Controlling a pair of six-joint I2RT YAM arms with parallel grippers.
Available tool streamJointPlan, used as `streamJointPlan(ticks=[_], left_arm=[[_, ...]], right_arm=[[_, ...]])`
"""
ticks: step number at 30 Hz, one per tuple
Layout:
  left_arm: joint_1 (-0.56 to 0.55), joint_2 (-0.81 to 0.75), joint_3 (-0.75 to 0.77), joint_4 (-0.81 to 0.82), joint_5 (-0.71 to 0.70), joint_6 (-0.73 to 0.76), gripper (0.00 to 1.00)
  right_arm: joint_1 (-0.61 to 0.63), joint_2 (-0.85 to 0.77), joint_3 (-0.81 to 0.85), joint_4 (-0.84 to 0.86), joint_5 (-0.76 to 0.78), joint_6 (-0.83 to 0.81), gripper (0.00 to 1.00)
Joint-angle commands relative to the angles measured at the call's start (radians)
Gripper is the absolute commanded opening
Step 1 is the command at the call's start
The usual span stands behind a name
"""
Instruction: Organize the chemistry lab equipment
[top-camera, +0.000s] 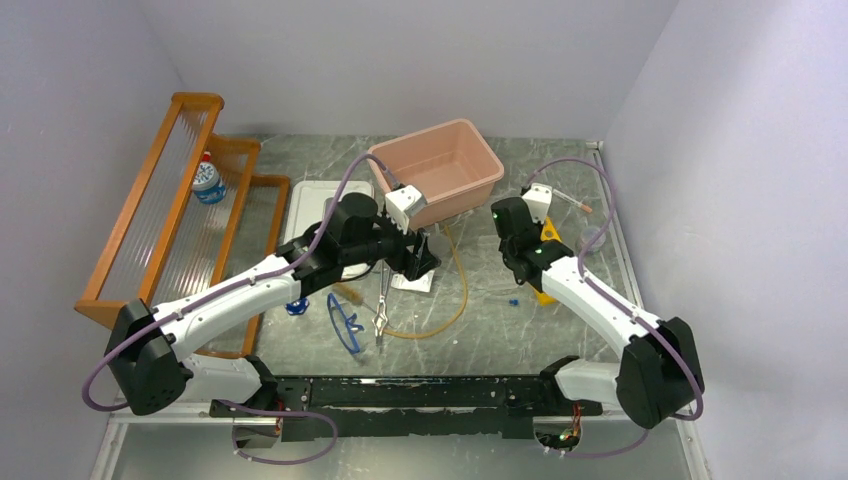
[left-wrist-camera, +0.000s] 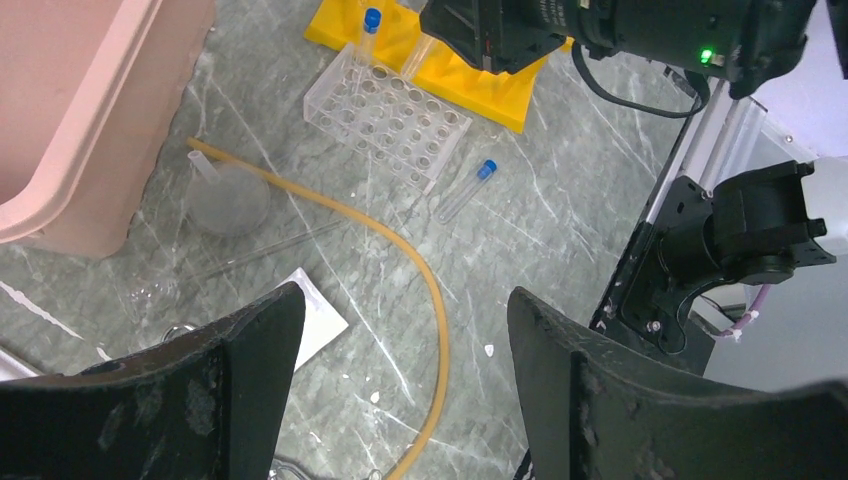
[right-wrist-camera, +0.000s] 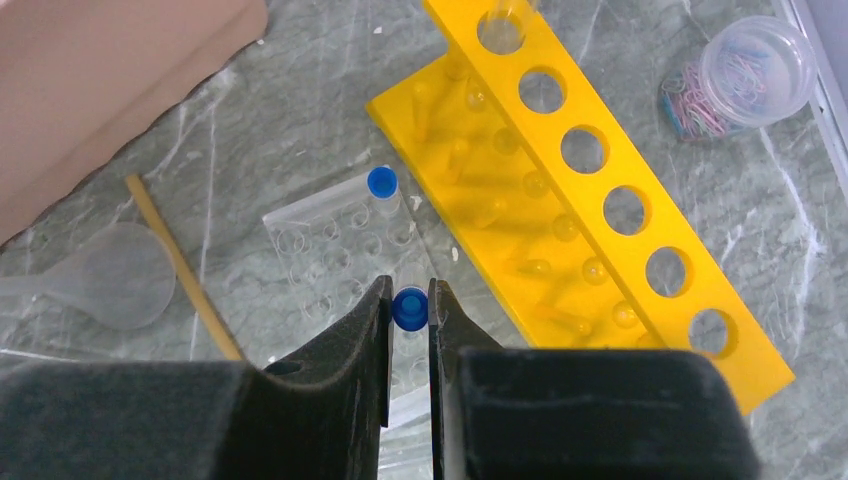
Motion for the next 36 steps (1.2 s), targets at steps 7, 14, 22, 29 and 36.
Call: streamJointPlan(ticks=[7,14,22,29,36], left_arm=[[0.004,0.008,-0.023,0.064,-0.009,0.004,0.77],[0.009,0.02,-0.022,0.067,0.001,0.005,0.77],[0.013,0.032,-0.021,0.07,0.006,0.0,0.77],[0.019,0.034,-0.028,0.076,0.008,-0.01,0.77],[0.022,0.037,-0.024,0.068,0.006,-0.01,0.77]], right_arm=[[-0.026,0.049,-0.035,0.178,0.015,-0.033,0.03],[-0.051,0.085,-0.034,0.188,-0.009,-0.042,0.03],[-0.082,0.112,-0.021,0.162,-0.066,-0.045,0.03],[-0.096,0.149,-0.009,0.152,-0.101,-0.057,0.06],[-0.097,0.194,0.007,0.147,-0.103,-0.072,0.12]])
